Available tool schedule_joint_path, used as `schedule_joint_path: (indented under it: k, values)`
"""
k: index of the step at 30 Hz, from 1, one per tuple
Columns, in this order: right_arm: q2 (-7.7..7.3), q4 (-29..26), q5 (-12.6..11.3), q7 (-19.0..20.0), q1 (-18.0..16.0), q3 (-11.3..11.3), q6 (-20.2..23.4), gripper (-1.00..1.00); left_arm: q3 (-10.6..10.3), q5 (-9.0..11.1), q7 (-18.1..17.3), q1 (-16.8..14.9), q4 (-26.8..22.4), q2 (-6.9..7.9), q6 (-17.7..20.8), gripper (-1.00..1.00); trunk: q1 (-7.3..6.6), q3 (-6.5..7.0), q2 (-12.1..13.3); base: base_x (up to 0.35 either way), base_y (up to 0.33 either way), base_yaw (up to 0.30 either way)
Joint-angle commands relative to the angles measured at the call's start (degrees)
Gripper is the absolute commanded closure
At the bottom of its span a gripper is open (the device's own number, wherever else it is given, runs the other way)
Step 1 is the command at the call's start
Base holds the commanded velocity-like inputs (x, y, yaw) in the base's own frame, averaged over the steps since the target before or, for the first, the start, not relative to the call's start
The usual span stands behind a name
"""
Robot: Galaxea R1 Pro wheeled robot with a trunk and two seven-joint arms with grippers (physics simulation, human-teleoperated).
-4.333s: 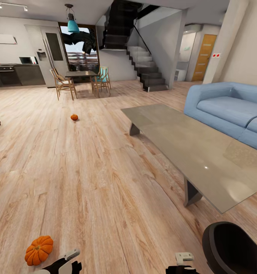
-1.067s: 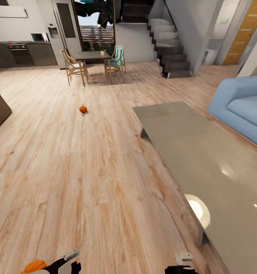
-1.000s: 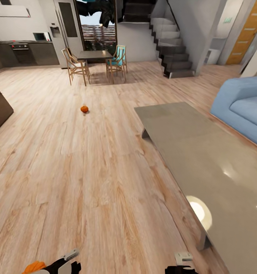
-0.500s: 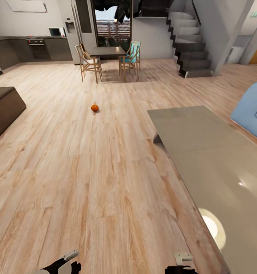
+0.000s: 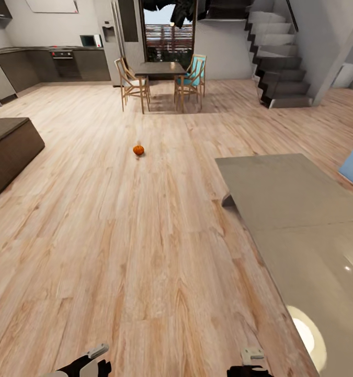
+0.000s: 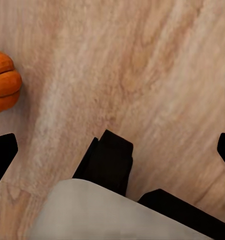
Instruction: Place each of the two pumpkins and all three candles from the living room inside a cabinet in the living room (use any cabinet), then make sure every cabinet is closed, and position the cauldron so it is next to a table in the living room.
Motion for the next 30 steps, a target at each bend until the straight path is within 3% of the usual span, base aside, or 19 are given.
schedule_joint_path:
  k: [1,15,30]
  values:
    - [0.03,0.0,0.0,0.0,0.0,0.0,0.0,-1.00,0.0,0.0,0.0,0.0,0.0,0.00,0.0,-1.00,0.00,0.05,0.0,0.330,0.000,0.053]
    - [0.17,0.1,0.0,0.0,0.0,0.1,-0.1,-1.00,0.0,0.0,0.0,0.0,0.0,0.00,0.0,-1.00,0.00,1.21,0.0,0.330,0.000,0.118]
    - [0.19,0.1,-0.1,0.0,0.0,0.1,-0.2,-1.00,0.0,0.0,0.0,0.0,0.0,0.00,-0.1,-1.00,0.00,2.21,0.0,0.330,0.000,0.216]
